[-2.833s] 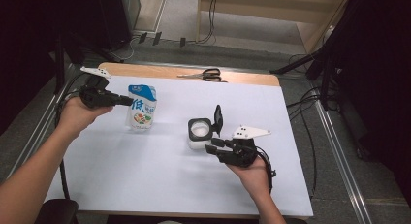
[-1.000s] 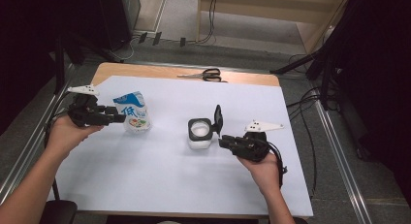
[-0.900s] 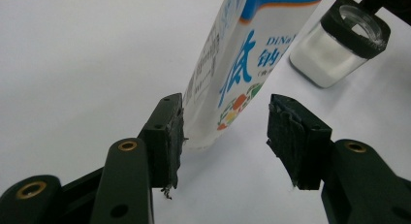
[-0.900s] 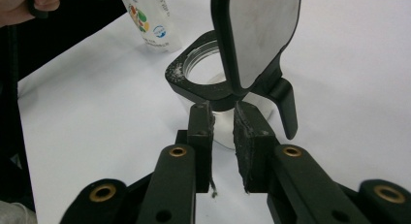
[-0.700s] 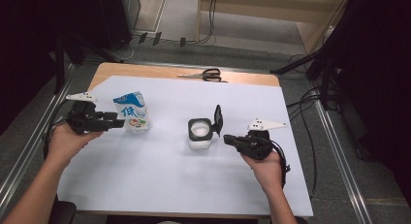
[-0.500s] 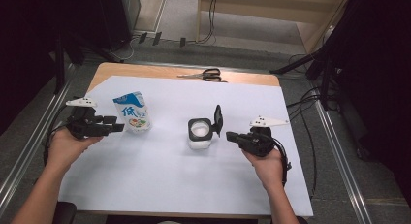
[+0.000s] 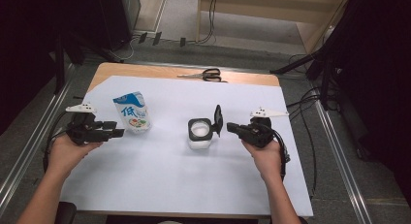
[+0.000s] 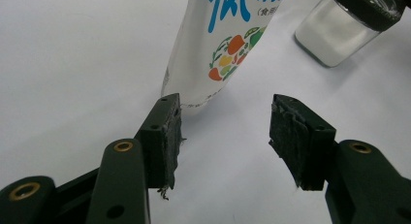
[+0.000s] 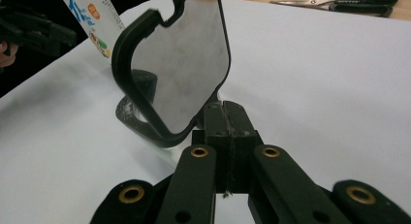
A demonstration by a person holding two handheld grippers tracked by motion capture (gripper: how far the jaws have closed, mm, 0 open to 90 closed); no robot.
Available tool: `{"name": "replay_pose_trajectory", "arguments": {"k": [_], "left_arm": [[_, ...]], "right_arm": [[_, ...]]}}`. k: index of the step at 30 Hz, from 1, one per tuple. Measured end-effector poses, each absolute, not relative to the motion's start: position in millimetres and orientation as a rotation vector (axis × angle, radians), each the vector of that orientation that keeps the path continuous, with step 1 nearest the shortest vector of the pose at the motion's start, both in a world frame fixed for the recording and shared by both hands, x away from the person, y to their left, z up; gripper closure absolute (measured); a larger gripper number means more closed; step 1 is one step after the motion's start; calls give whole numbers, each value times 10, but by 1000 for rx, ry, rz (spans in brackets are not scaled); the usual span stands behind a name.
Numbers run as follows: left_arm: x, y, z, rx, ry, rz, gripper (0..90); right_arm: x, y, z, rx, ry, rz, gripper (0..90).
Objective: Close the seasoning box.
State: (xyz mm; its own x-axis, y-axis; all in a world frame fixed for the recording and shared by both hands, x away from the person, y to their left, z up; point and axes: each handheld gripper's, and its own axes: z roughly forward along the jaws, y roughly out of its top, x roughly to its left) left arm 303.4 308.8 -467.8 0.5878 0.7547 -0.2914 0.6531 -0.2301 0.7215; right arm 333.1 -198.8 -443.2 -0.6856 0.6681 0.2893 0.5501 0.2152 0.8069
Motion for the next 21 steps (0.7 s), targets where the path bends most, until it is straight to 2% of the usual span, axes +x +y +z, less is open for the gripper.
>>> {"name": "replay_pose_trajectory", "arguments": {"k": [21], "left_arm": [[3027,3077,-4731,1993,1124,141,464]], "right_arm": [[3614,-1802,-4408,1150,2396,1524,900]]}}
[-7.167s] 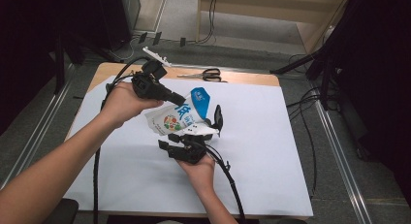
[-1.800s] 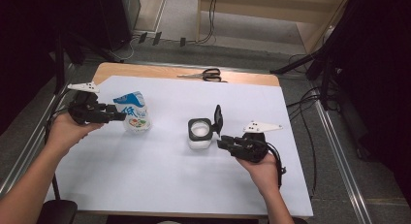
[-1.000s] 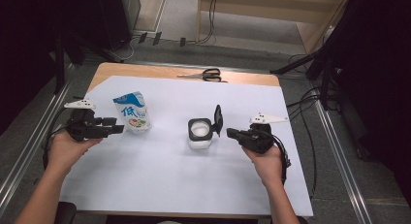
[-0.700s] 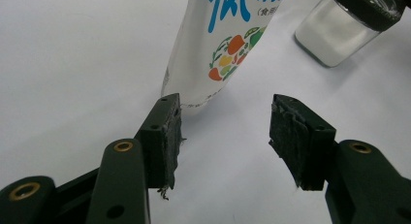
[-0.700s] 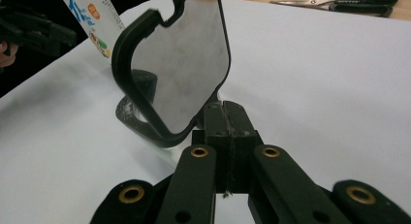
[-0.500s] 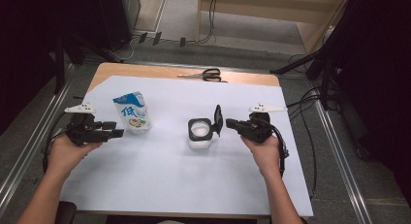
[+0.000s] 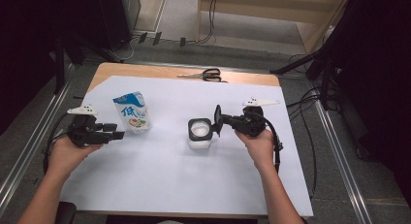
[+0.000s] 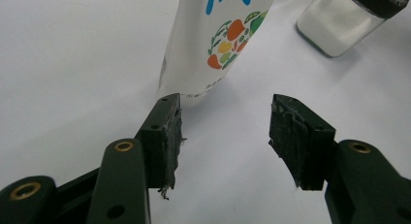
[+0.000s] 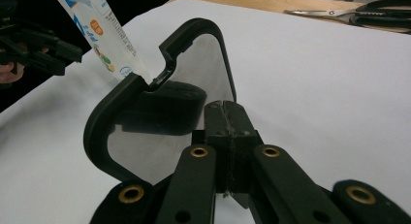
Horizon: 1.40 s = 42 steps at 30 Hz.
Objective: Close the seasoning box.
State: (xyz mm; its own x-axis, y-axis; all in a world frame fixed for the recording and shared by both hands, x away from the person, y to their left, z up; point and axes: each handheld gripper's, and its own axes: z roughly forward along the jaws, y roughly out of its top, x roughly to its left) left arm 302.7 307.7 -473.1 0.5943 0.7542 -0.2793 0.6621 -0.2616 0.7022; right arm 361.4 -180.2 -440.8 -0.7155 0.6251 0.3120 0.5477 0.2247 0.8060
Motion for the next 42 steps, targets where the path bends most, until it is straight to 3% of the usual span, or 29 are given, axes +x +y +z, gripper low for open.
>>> {"name": "replay_pose_trajectory", "arguments": {"k": [42], "left_arm": [[3032,3140,-4766,1968,1140,129,467]], "right_arm": [[3585,-1594,-4450,1098,2440,1522,900]]}}
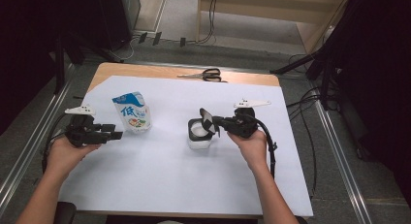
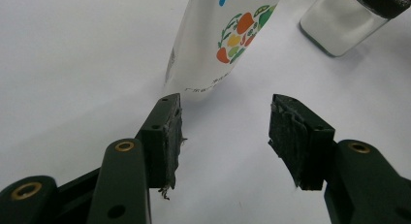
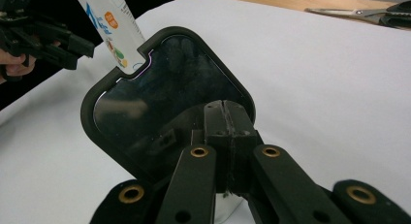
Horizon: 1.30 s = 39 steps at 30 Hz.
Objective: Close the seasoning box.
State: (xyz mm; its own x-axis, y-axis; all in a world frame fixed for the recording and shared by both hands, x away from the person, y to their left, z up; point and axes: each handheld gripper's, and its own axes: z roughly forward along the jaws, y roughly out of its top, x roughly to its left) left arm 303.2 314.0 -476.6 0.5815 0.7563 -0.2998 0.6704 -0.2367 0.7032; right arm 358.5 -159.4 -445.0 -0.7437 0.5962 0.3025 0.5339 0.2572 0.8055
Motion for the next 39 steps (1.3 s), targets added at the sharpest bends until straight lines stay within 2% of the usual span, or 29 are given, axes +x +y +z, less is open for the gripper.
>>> {"name": "replay_pose_trajectory", "arguments": {"k": [15,23,39], "left_arm": [[3038,3148,-4771,1976,1129,119,467],[3036,3136,-4782,1971,1131,111,466],[3038,3134,-4784,1958,1131,99,469]], "right_arm": [[3589,-1504,-4514,1061,2474,1490,895],[3589,-1632,-4469,1069,2425,1504,703],[3579,-2012,-4499,1136,2320,1468,653]]}}
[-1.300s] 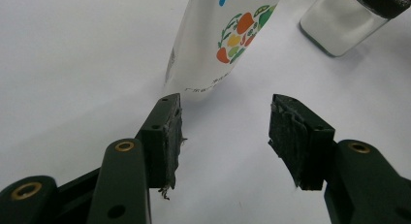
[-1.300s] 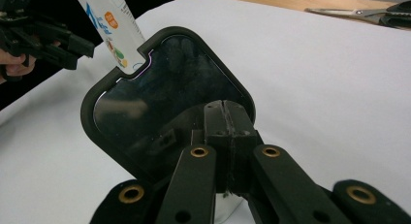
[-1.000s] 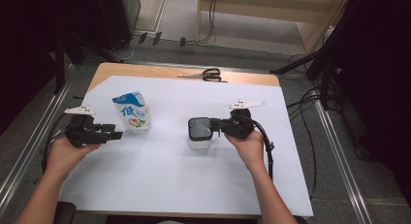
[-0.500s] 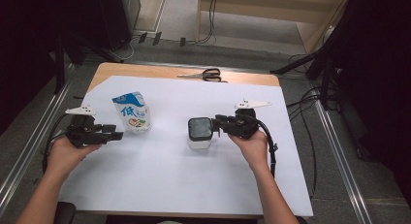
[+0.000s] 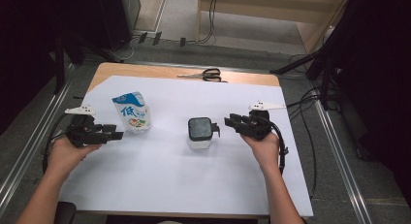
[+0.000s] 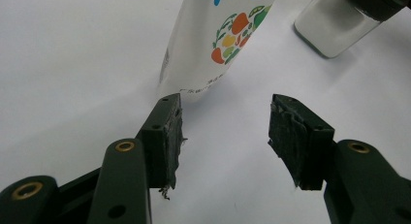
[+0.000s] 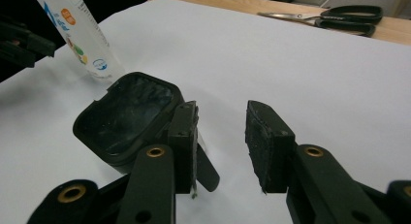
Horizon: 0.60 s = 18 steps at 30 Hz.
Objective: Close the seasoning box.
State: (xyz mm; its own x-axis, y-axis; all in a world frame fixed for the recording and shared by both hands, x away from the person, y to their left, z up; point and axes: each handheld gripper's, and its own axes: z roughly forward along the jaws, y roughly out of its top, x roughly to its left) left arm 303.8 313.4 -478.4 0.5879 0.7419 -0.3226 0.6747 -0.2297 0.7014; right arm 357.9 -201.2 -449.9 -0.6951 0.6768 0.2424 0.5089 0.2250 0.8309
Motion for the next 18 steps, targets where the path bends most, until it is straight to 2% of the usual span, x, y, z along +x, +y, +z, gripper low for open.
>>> {"name": "replay_pose_trajectory", "arguments": {"k": [18], "left_arm": [[3075,3136,-4808,1956,1131,100,461]], "right_arm": [[3391,-2404,-4670,1207,2222,1384,540]]}}
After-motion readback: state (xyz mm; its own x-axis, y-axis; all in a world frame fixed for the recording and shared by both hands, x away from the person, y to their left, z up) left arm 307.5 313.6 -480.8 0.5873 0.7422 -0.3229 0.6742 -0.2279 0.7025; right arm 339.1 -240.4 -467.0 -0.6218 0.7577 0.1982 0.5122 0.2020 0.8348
